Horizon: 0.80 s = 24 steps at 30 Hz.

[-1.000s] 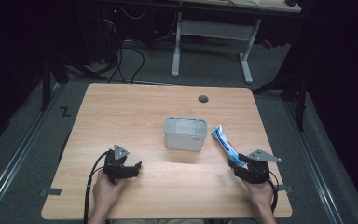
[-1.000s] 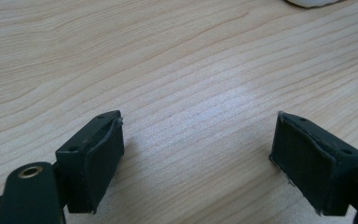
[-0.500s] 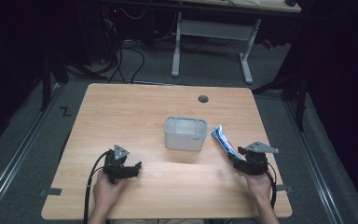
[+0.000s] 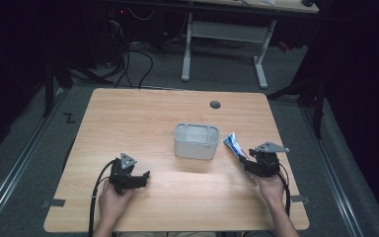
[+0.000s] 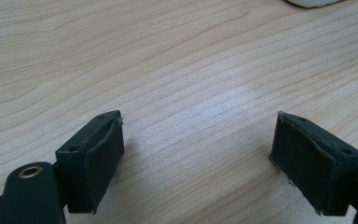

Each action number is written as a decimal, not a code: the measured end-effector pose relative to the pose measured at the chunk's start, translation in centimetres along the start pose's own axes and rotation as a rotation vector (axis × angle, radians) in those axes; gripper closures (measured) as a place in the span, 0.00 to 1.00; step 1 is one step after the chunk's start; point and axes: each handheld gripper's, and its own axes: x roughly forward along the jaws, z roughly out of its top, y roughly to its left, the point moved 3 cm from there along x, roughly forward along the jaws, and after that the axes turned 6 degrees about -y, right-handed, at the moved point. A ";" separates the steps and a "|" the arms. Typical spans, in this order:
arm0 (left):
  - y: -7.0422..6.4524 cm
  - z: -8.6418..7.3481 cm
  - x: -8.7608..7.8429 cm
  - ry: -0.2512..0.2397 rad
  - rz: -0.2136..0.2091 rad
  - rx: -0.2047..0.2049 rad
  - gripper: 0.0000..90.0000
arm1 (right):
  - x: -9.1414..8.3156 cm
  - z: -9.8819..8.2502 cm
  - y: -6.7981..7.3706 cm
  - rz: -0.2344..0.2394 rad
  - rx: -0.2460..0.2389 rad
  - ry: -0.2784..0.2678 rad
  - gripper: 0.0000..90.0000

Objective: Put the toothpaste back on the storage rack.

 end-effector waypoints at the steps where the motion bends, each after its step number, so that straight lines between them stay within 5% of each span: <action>1: 0.0 0.0 0.0 0.000 0.000 0.000 0.19 | 0.3 0.2 -0.1 -0.001 0.000 0.005 0.54; 24: 0.0 0.0 0.0 0.000 0.000 0.000 0.19 | 3.4 2.3 0.5 -0.015 -0.066 0.059 0.55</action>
